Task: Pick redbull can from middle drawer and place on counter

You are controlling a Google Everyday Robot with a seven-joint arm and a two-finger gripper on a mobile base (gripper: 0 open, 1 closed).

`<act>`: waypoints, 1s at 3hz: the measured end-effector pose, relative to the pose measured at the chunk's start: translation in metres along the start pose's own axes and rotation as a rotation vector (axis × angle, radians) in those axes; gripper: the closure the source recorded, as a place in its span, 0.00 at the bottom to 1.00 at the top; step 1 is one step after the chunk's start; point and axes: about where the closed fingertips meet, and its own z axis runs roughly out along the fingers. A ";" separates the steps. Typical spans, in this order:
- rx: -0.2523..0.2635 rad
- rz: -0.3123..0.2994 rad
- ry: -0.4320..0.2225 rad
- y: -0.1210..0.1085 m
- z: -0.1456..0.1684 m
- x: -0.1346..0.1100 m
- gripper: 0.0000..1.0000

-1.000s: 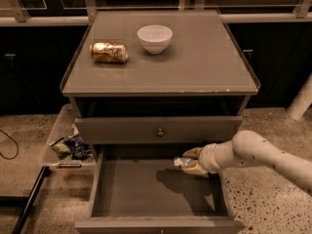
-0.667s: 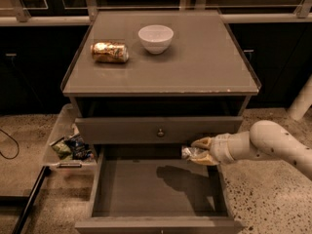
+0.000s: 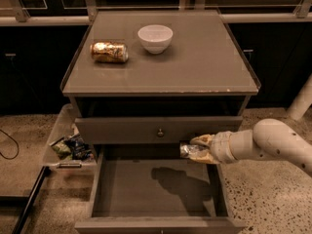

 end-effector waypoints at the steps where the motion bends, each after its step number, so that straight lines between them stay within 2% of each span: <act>1: 0.032 -0.126 -0.009 -0.001 -0.036 -0.055 1.00; 2: 0.072 -0.243 -0.012 -0.014 -0.084 -0.115 1.00; 3: 0.049 -0.265 -0.054 -0.037 -0.115 -0.149 1.00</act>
Offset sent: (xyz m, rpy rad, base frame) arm -0.0242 0.0310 0.2376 -0.1227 -0.3502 0.1705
